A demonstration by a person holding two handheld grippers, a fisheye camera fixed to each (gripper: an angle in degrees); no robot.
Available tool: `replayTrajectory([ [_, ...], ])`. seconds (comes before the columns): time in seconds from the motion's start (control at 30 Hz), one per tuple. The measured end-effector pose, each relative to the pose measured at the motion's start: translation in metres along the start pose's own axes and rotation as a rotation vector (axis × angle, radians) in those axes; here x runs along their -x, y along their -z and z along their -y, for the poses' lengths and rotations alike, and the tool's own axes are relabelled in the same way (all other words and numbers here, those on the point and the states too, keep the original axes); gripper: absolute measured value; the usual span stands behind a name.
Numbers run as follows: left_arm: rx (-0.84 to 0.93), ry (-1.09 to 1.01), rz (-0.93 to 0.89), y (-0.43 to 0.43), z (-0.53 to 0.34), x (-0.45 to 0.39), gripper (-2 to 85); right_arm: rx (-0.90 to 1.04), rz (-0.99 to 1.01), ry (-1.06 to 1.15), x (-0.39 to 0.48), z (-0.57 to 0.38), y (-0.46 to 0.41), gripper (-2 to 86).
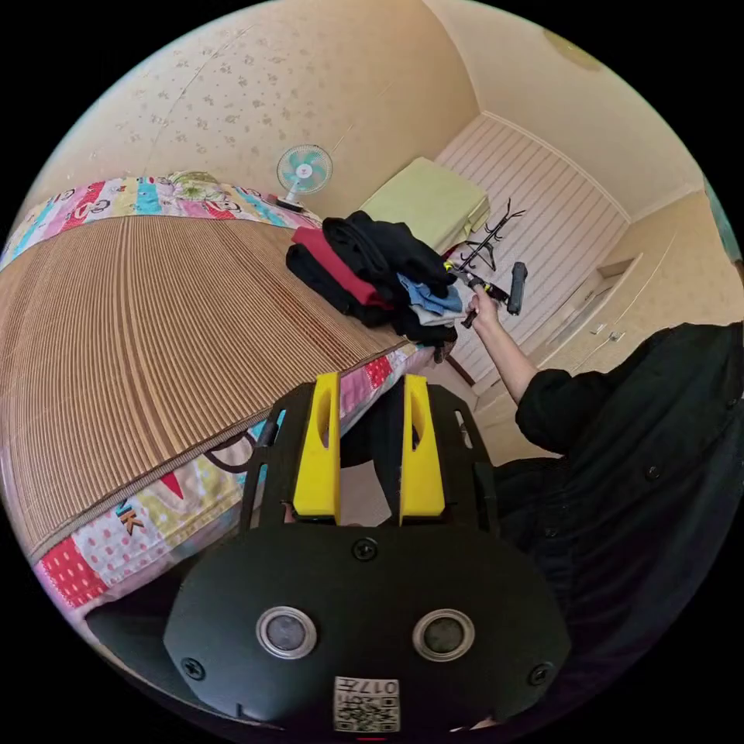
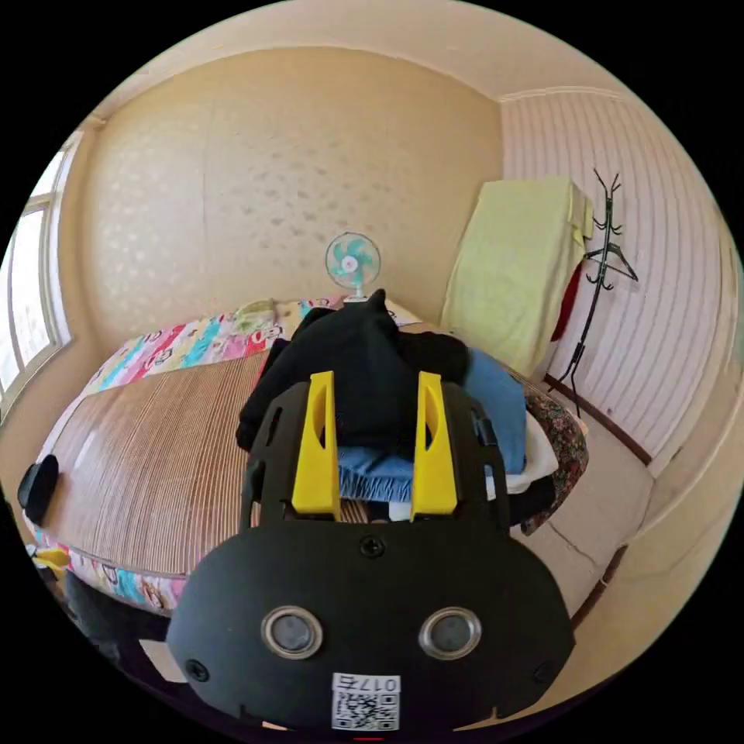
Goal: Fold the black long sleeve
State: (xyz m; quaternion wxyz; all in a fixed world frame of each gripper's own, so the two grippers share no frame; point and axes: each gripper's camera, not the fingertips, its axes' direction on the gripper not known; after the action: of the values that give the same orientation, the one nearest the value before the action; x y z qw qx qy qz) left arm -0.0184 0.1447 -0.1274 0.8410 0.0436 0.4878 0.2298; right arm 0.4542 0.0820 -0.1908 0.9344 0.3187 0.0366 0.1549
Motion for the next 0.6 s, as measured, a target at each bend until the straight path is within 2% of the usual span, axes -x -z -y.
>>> replayTrajectory([
  [0.03, 0.005, -0.001, -0.008, -0.005, 0.002, -0.006, 12.3, 0.039, 0.054, -0.012, -0.004, 0.007, -0.012, 12.7],
  [0.1, -0.021, -0.021, -0.07, -0.006, 0.0, -0.014, 12.2, 0.324, 0.372, -0.039, 0.007, 0.026, -0.079, 7.6],
  [0.13, -0.062, -0.035, -0.142, -0.002, -0.004, -0.018, 12.2, 0.338, 0.415, -0.031, 0.018, 0.028, -0.086, 6.3],
  [0.23, -0.098, -0.048, -0.24, 0.008, -0.008, -0.019, 12.0, 0.108, 0.531, 0.25, 0.126, 0.031, -0.044, 3.7],
  [0.27, -0.092, -0.049, -0.241, 0.011, -0.008, -0.018, 11.9, 0.031, 0.638, 0.365, 0.174, 0.026, -0.015, 3.3],
  [0.3, -0.088, -0.039, -0.221, 0.016, -0.008, -0.016, 11.9, 0.015, 0.723, 0.432, 0.219, 0.017, 0.008, 3.1],
  [0.47, -0.255, 0.046, -0.135, 0.062, -0.02, 0.009, 7.3, 0.034, 0.799, 0.723, 0.358, -0.101, 0.064, 2.5],
  [0.53, -0.303, 0.157, -0.092, 0.082, -0.03, 0.033, 4.0, 0.123, 0.86, 0.778, 0.385, -0.159, 0.067, 2.4],
  [0.6, -0.289, 0.29, -0.033, 0.09, -0.038, 0.054, 1.7, 0.424, 0.96, 0.726, 0.407, -0.23, 0.053, 2.1],
])
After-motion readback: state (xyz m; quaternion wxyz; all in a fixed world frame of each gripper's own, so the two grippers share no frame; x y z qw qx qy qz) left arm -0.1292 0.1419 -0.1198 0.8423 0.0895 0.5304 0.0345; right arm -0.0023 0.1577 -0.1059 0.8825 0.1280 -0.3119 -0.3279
